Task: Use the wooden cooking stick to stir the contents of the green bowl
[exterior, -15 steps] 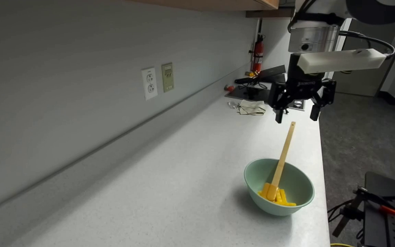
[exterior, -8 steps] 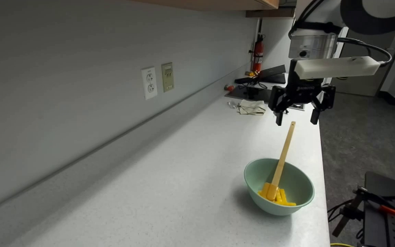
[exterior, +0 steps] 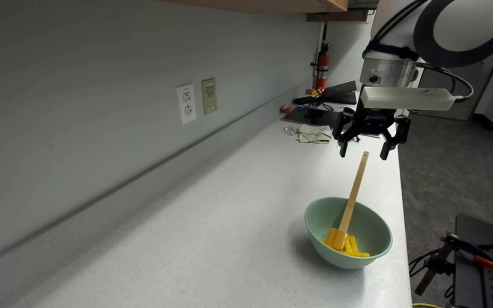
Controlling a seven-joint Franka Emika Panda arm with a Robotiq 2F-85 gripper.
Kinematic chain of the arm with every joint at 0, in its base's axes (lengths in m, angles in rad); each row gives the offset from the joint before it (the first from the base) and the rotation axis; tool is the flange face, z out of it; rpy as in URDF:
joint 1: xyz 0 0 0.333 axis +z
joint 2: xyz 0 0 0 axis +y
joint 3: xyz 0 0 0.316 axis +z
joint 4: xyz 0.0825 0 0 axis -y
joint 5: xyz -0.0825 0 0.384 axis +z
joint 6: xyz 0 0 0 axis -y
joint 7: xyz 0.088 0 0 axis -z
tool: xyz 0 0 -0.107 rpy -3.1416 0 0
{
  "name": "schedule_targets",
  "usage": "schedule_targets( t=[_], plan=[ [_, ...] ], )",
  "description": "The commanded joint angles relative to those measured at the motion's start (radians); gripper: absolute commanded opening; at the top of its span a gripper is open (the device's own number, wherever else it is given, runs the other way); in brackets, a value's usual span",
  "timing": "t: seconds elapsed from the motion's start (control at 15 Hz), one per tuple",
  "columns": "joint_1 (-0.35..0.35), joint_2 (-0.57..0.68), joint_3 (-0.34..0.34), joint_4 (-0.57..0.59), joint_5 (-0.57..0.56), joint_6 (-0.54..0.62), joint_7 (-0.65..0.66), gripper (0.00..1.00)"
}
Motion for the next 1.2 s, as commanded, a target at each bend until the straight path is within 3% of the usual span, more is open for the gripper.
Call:
schedule_targets(
  t=[0.0, 1.13],
  plan=[
    [-0.011, 0.029, -0.004, -0.019, -0.037, 0.058, 0.046, 1.0],
    [-0.014, 0.081, -0.014, -0.016, -0.306, 0.08, 0.28, 1.0]
  ],
)
